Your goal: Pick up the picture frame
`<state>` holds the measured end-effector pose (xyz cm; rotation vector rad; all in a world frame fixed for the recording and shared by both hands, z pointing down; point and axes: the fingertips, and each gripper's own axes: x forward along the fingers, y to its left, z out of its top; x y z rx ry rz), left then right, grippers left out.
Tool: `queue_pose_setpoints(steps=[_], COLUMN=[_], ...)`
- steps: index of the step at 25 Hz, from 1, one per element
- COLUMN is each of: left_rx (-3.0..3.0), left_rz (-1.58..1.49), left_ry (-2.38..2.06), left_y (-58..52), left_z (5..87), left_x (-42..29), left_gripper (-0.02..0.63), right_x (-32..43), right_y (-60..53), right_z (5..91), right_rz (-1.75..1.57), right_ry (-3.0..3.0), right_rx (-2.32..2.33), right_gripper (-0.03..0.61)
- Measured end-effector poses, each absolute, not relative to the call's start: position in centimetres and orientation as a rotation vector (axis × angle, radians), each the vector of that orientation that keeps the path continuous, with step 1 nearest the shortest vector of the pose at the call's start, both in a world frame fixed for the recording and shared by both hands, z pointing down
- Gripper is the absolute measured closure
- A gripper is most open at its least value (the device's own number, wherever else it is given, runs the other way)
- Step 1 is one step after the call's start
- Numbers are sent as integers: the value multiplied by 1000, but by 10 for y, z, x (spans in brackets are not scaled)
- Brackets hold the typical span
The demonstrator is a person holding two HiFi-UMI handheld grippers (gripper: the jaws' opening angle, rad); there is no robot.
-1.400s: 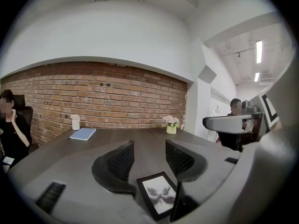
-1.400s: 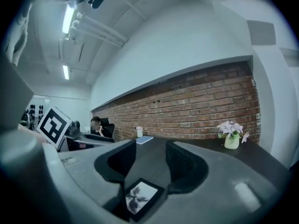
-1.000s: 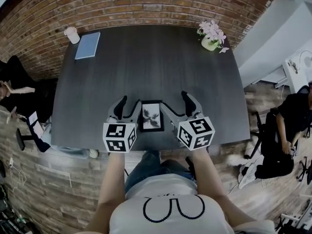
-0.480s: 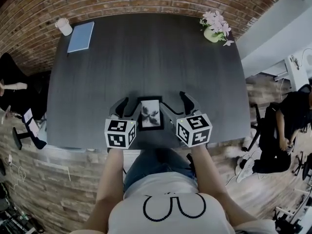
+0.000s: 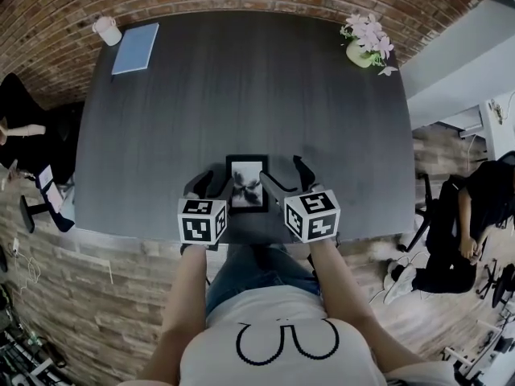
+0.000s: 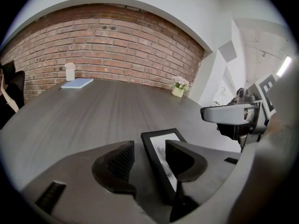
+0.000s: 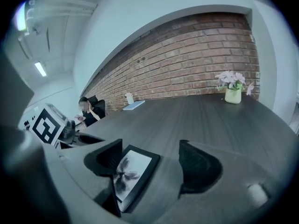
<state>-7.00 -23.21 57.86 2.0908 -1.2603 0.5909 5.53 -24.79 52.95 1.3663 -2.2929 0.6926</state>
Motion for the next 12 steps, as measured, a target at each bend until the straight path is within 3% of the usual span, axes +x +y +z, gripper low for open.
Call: queue_pose_setpoints(steps=[12], left_rx=[1946], left_rz=[711], left_ry=[-1188], left_y=[-207], left_z=[618], left_x=[-56], left_gripper=[484], right_x=[50], right_y=[-241], right_z=[556], right_rz=[753], right_ry=[-2292], right_rx=[1301], right_gripper=[201])
